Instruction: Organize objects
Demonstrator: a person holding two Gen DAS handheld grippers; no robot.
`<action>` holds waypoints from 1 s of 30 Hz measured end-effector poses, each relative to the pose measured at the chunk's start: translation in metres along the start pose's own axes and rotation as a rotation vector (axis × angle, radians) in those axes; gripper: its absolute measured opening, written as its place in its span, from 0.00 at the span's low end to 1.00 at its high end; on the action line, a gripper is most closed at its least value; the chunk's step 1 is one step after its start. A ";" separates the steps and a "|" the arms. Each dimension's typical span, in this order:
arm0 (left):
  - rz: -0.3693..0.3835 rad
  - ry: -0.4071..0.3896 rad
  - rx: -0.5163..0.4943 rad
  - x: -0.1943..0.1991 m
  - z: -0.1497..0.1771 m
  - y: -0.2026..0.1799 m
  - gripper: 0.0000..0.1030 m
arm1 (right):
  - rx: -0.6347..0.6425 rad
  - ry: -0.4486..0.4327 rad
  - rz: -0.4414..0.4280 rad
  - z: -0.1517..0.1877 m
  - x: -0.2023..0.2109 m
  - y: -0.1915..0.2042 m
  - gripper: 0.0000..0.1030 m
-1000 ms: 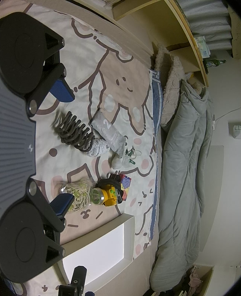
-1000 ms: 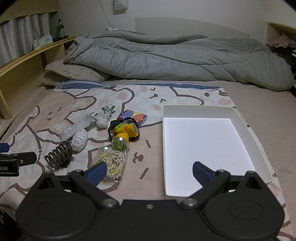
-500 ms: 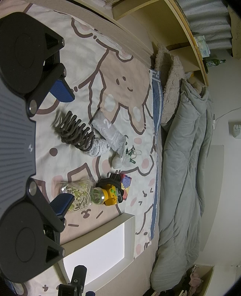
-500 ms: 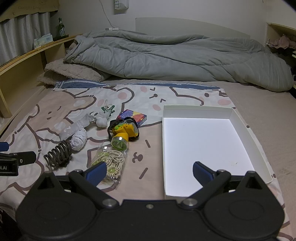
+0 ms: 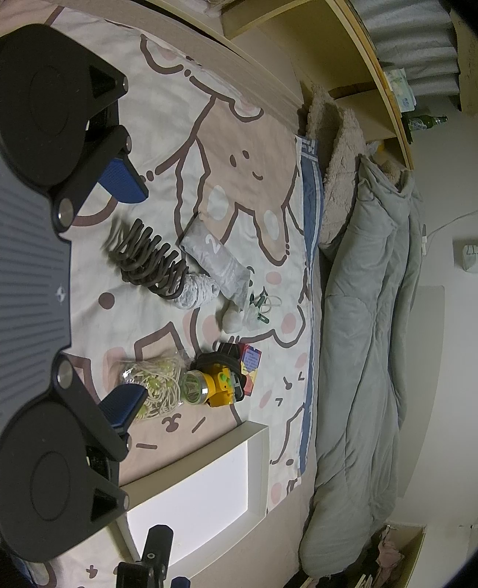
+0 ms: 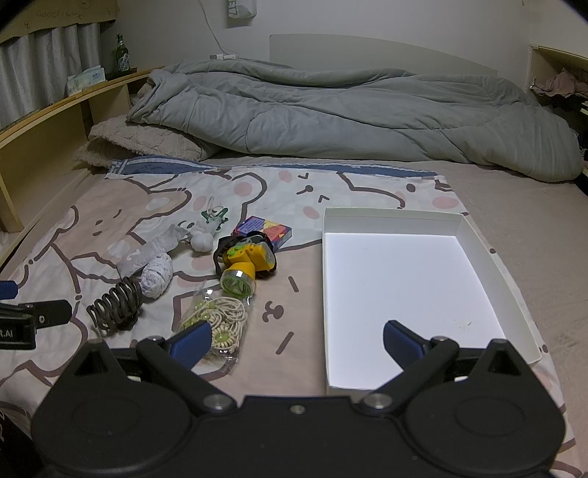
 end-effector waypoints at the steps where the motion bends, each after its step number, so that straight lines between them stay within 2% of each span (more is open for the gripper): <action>1: 0.000 0.000 0.000 0.000 0.001 0.000 1.00 | 0.000 0.000 0.000 0.000 0.000 0.000 0.98; 23: -0.001 -0.002 -0.001 0.001 -0.001 0.000 1.00 | 0.003 0.000 0.001 0.001 0.000 0.001 0.98; 30: 0.025 -0.020 0.007 0.004 -0.004 -0.003 1.00 | 0.005 -0.006 0.007 0.002 0.001 0.001 0.98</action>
Point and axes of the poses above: each gripper's, at about its wrist camera, not at the fingertips, and x roughly against the way its jaws point, y to its left, z to its underside, the point moved 10 cm from there along -x, roughly the way its jaws point, and after that the axes turned 13 degrees about x, right-handed, at the moved point
